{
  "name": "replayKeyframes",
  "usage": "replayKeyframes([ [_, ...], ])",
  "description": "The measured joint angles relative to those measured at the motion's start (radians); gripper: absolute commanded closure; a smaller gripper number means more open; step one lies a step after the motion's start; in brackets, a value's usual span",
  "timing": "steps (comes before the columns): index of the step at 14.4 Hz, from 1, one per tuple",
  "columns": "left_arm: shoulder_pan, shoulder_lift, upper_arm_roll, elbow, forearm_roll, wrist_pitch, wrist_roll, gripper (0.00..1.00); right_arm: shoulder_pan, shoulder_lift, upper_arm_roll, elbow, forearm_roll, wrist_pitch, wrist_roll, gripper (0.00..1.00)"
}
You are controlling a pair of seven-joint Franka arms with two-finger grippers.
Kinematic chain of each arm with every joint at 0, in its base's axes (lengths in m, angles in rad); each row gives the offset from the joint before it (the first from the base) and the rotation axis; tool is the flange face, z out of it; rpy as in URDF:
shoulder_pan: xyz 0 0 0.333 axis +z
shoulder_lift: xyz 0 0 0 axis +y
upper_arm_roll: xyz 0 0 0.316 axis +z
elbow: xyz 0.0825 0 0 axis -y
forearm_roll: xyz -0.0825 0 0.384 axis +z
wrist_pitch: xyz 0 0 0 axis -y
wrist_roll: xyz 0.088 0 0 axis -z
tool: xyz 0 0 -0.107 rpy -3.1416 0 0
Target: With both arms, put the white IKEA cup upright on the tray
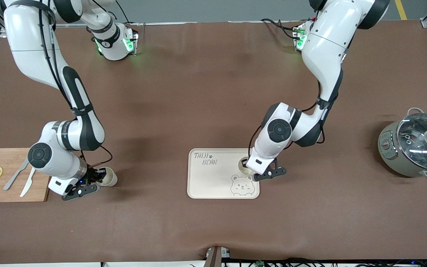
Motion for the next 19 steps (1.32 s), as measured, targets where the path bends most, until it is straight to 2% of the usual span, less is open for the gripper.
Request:
replayKeyframes([
  [1, -0.002, 0.004, 0.0, 0.0, 0.012, 0.005, -0.01, 0.0, 0.006, -0.002, 0.009, 0.038, 0.027, -0.058, 0.037, 1.0],
  [3, -0.007, 0.007, 0.0, 0.001, 0.024, 0.007, -0.016, 0.0, 0.038, -0.008, 0.021, 0.122, 0.048, -0.16, 0.175, 1.0],
  [5, -0.009, 0.007, 0.0, 0.004, 0.037, 0.007, -0.026, 0.0, 0.096, -0.013, 0.026, 0.171, 0.052, -0.192, 0.348, 1.0],
  [10, -0.001, -0.031, 0.004, 0.035, 0.044, -0.081, -0.044, 0.0, 0.272, -0.01, 0.028, 0.185, 0.052, -0.138, 0.747, 1.0],
  [15, 0.051, -0.208, 0.006, 0.053, 0.042, -0.305, -0.04, 0.0, 0.385, 0.023, 0.026, 0.187, 0.052, -0.022, 0.953, 1.0],
  [19, 0.176, -0.345, 0.007, 0.054, -0.003, -0.476, 0.194, 0.0, 0.433, 0.084, 0.021, 0.22, 0.042, 0.028, 1.026, 1.0],
])
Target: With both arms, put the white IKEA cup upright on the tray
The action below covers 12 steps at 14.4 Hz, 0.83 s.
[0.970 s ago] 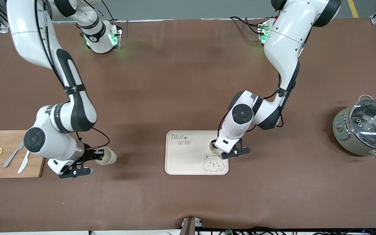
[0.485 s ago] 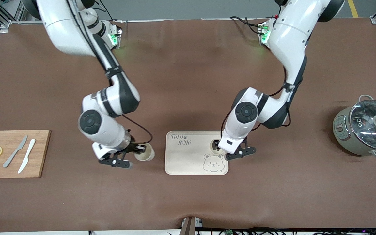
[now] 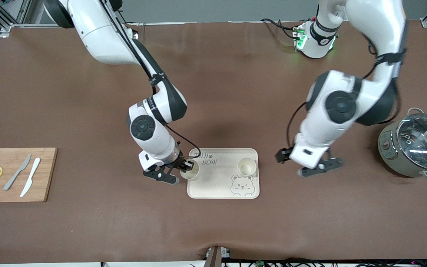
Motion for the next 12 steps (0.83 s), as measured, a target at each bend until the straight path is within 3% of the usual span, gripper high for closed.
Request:
replayKeyframes([
  [5, 0.209, -0.111, 0.0, 0.0, -0.043, -0.099, 0.323, 0.0, 0.035, 0.062, -0.002, 0.046, -0.016, 0.036, 0.054, 1.0],
  [12, 0.24, -0.213, -0.001, 0.001, -0.044, -0.173, 0.402, 0.0, 0.062, 0.11, -0.003, 0.051, -0.048, 0.093, 0.092, 1.0],
])
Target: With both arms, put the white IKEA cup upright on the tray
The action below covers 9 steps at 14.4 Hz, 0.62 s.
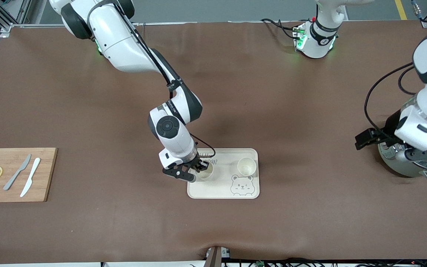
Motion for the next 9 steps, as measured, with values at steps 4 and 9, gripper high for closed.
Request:
replayKeyframes([
  [4, 0.03, -0.11, 0.002, 0.01, -0.038, -0.107, 0.062, 0.0, 0.009, 0.011, 0.0, 0.003, -0.047, 0.001, 0.027, 1.0],
  [9, -0.017, -0.134, 0.021, 0.057, -0.038, -0.195, 0.077, 0.0, 0.01, 0.012, -0.003, 0.005, -0.077, 0.003, 0.028, 0.0],
])
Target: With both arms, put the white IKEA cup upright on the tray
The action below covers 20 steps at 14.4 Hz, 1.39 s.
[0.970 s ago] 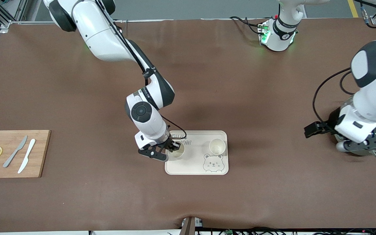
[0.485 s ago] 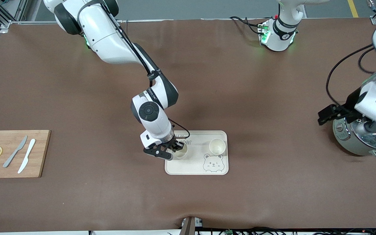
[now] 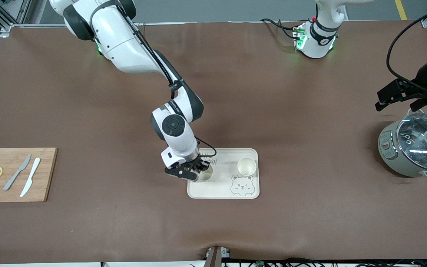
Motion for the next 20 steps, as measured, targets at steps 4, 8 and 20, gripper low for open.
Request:
replayKeyframes([
  [4, -0.056, 0.005, 0.066, 0.0, 0.0, -0.018, 0.065, 0.0, 0.0, -0.001, -0.005, 0.015, -0.021, 0.0, 0.0, 0.0],
  [8, -0.056, 0.005, 0.071, 0.001, 0.0, -0.021, 0.08, 0.0, 0.0, -0.047, -0.013, 0.05, -0.023, -0.096, -0.001, 0.0],
  [20, -0.053, 0.006, 0.073, 0.006, -0.001, -0.025, 0.058, 0.0, -0.279, -0.577, -0.028, 0.018, -0.022, -0.804, -0.475, 0.0],
])
